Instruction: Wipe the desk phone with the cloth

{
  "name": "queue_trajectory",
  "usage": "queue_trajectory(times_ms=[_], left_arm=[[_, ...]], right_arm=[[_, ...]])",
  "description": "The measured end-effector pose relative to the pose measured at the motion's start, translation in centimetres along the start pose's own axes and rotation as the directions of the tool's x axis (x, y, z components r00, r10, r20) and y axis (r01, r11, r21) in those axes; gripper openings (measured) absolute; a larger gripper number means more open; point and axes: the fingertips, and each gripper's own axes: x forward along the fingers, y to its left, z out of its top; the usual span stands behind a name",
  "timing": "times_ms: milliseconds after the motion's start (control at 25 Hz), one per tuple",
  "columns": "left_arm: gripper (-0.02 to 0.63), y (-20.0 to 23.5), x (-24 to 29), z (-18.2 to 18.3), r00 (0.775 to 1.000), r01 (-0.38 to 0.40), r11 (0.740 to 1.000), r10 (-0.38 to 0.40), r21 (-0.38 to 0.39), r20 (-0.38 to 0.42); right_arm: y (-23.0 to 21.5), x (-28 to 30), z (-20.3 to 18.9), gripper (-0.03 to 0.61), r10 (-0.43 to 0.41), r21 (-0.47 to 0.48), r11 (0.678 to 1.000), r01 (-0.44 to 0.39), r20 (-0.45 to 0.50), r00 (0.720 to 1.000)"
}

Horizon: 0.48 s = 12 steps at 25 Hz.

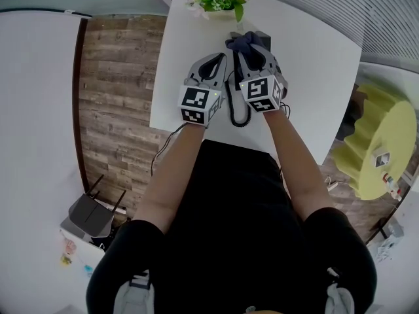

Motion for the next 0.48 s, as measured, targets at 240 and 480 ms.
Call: queue_trajectory(times_ms=[240,480], left_arm=[[0.011,-0.7,-0.6,-1.5,1.000,0.012,1.000,-0.012,0.001,-0.017],[0.011,-1.8,-1.4,-3.1,0.999,0.026,1.000,-0.026,0.001,-0.033]], right_arm=[[1.6,-1.1,-1.8,0.106,-0.004,-0.006,1.000,0.004,-0.019,1.000],[3.3,-2.3,-3.8,0.106,0.005,0.001,1.000,-0.005,-0.044,0.999]])
